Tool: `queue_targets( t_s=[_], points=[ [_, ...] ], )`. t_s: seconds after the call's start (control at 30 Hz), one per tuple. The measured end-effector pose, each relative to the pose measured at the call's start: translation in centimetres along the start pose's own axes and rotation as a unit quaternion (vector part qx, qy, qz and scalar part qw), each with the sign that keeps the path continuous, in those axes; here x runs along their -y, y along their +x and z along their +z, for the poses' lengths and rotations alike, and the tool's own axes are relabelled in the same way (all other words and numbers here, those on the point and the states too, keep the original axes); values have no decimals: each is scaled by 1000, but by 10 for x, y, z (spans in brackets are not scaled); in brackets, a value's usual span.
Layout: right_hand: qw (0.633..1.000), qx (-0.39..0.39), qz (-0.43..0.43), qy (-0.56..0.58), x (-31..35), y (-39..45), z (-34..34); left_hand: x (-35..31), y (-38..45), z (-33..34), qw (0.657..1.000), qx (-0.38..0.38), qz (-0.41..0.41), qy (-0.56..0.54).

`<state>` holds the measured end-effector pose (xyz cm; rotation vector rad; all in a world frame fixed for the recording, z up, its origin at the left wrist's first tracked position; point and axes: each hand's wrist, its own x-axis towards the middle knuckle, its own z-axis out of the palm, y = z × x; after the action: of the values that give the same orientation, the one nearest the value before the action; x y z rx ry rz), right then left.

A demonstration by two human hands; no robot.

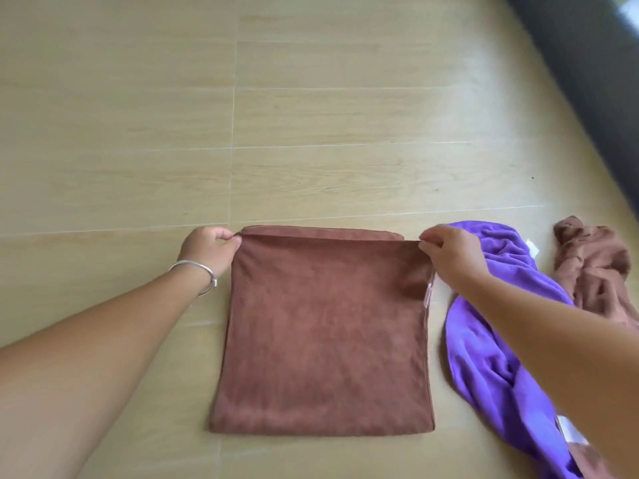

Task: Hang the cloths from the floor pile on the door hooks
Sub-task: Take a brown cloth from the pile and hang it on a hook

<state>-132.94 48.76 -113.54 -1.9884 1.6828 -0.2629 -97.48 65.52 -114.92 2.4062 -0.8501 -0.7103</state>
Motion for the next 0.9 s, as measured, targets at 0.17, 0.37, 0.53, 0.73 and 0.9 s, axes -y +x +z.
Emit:
queue_targets(
  t_s=[0.17,0.37,0.53,0.73,0.9],
  points=[
    [1000,-12,-10,1,-22,49,71,20,47,47,991,-67,57,102],
    [958,24,-180,-221,-25,-38,76,50,-45,56,917,19,279,283],
    [905,145,-245,-316,-44,-112,106,94,-91,85,849,100,364,370],
    [893,134,-267,-336,-27,-65,112,95,-52,86,849,72,332,403],
    [891,133,-262,-346,9,-47,113,81,-37,72,858,82,307,405]
  ],
)
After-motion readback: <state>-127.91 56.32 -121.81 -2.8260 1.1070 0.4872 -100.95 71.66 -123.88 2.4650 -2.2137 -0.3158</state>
